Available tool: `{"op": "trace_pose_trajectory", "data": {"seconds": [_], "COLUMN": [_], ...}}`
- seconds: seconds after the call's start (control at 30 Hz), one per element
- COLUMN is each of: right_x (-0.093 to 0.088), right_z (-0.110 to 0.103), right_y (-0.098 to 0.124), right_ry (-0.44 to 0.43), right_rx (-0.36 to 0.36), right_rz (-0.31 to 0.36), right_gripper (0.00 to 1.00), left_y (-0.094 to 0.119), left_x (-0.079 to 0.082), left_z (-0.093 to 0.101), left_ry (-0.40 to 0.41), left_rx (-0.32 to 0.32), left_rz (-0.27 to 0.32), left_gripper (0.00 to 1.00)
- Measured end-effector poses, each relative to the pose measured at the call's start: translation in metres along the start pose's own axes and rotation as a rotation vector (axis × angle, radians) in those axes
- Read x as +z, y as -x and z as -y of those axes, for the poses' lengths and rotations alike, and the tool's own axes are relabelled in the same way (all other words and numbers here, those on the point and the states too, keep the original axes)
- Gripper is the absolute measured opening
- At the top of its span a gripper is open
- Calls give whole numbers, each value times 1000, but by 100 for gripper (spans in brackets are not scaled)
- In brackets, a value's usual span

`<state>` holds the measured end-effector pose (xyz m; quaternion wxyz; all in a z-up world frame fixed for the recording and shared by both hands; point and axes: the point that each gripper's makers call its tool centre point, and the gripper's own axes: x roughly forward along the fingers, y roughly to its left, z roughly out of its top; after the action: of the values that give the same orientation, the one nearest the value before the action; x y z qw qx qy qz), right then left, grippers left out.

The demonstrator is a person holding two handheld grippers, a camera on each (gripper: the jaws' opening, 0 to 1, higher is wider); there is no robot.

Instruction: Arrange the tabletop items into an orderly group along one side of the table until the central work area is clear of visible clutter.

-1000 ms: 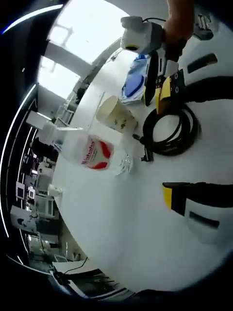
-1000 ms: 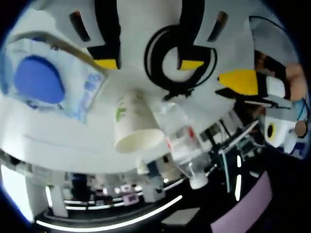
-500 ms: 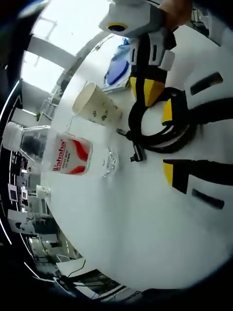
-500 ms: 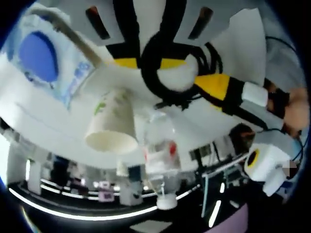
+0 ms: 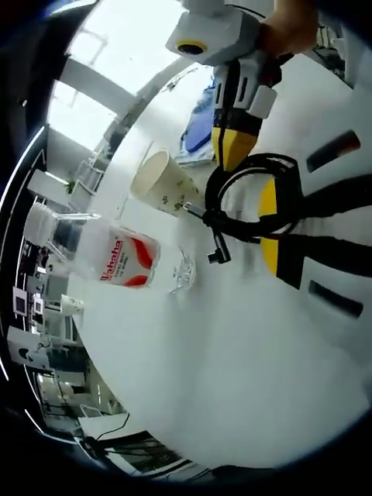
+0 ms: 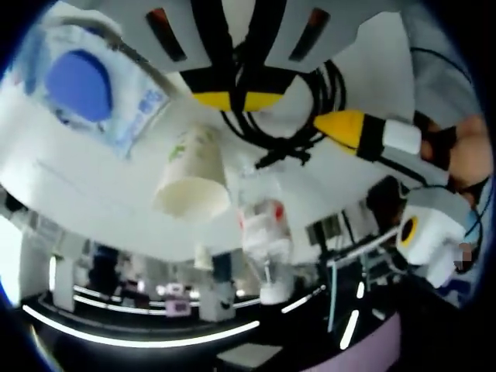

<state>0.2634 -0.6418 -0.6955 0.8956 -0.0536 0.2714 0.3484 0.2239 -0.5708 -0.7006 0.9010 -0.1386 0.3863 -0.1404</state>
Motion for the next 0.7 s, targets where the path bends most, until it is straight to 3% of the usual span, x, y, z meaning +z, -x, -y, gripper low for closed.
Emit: {"op": "trace_pose_trajectory", "data": {"seconds": [0.1, 0.23, 0.4, 0.7], "right_x": [7, 10, 16, 14], "right_z": [-6, -1, 5, 47], "right_y": [25, 53, 90, 160], "right_ry": [35, -11, -3, -58], "right_rx": [4, -14, -52, -191], "right_rz": [35, 89, 138, 204], "right_gripper": [0, 0, 0, 0], "left_y": [14, 26, 36, 35], "left_x": [1, 5, 17, 15], "left_z": [16, 36, 66, 143], "left_ry": [-39, -85, -171, -248], "left_rx": [-12, -28, -49, -132], "left_rz": [8, 20, 62, 88], "left_gripper": [4, 3, 3, 4]}}
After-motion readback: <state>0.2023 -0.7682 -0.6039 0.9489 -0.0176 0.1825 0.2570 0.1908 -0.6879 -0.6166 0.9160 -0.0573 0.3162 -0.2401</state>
